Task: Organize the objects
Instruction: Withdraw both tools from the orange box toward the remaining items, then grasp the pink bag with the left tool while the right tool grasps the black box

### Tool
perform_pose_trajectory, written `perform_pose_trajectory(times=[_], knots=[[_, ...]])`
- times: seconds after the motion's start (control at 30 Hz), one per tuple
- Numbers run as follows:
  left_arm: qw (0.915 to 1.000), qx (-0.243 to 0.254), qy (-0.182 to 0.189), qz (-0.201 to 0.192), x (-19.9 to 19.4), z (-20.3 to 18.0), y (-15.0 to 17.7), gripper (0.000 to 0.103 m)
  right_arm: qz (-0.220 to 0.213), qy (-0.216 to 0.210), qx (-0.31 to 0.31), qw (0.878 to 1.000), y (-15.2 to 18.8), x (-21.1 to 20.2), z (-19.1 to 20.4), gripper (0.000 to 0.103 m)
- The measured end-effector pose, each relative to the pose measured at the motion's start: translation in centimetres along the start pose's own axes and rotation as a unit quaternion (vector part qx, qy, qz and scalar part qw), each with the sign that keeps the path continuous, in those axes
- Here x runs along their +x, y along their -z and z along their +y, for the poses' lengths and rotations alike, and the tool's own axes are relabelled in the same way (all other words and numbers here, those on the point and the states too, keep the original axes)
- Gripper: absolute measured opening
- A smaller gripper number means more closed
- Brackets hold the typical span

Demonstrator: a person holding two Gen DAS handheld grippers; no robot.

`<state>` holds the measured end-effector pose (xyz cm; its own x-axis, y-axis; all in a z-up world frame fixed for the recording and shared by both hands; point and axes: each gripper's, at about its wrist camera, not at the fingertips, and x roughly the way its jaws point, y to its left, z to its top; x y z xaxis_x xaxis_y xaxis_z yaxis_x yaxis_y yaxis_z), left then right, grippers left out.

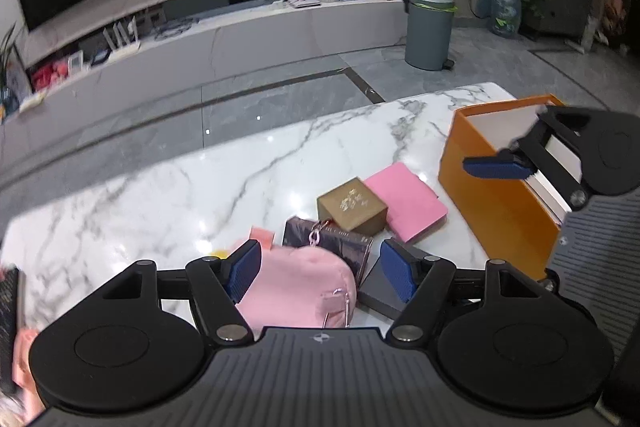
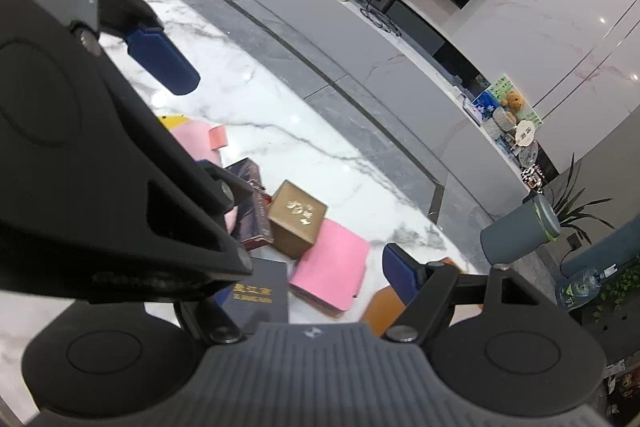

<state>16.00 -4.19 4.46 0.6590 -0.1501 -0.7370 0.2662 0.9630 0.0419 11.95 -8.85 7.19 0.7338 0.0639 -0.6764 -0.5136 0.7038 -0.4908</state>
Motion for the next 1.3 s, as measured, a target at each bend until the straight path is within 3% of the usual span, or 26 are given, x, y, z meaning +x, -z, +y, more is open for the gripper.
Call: perform_pose_trajectory(times=[0.17,0.27,0.5,0.73,0.9,1.0,1.3], knots=[[0.9965,-0.083,-0.002,0.005,1.9,2.9,2.0,0.086,0.017,-0.011,0.019,1.0,0.6,1.8,1.0,0.078],[0.9851,-0.171,0.008,0.013,3.4,5.0,3.6,0.088,0.026,-0.02,0.043,0.999,1.5,2.9,1.4,0.078],[0.9392,-0.339,0.034,0.044,6.6,8.3,6.4,0.088,0.03,-0.035,0.093,0.995,3.9,5.3,1.7,0.078],[0.8943,-0.442,0.057,0.045,8.6,9.3,7.8,0.094,0.023,-0.053,0.104,0.993,5.2,6.7,2.3,0.079],[0.8545,-0.515,0.059,0.039,9.5,10.0,8.7,0.099,0.018,-0.056,0.112,0.992,5.1,7.2,2.5,0.083],[0.8486,-0.525,0.055,0.039,10.1,9.8,8.8,0.101,0.027,-0.054,0.121,0.991,5.1,7.9,2.7,0.083],[0.8552,-0.515,0.041,0.038,10.9,9.1,8.3,0.103,0.048,-0.077,0.194,0.977,6.0,9.9,1.6,0.086]])
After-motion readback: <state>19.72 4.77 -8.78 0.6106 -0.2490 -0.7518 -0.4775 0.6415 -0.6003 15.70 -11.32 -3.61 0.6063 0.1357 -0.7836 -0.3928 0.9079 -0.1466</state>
